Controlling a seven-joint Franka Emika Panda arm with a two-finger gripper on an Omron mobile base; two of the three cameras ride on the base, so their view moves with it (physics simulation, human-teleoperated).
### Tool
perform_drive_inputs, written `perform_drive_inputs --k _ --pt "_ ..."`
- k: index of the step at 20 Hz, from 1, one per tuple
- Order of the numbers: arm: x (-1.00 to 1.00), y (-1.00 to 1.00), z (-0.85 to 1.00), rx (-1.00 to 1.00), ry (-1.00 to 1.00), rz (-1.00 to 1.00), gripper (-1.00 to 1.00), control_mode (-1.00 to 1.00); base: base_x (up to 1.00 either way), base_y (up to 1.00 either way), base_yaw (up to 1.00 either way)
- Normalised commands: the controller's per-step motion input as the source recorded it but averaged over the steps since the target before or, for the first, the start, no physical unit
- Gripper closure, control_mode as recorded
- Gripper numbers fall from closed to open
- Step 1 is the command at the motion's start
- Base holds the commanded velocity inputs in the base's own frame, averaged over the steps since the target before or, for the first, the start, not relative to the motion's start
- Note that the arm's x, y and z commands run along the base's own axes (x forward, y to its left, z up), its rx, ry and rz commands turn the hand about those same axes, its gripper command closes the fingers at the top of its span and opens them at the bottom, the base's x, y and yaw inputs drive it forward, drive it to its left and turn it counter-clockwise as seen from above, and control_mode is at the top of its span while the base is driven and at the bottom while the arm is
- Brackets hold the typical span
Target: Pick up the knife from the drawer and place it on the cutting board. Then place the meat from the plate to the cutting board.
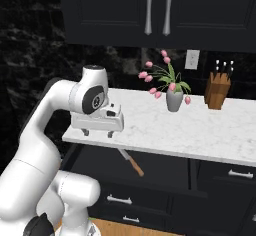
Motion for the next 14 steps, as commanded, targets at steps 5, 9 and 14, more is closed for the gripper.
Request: perform_drive_inputs --k 5,9,14 --pt "0.00 0.00 0.00 0.00 0.00 0.00 -1.00 1.00 -0.44 -0.22 0.02" --pt "0.00 0.00 0.00 0.00 0.00 0.00 -1.00 1.00 -0.34 -0.24 0.03" --pt "0.00 0.00 0.00 0.00 0.00 0.00 -1.00 1.00 -0.43 -0.24 0.07"
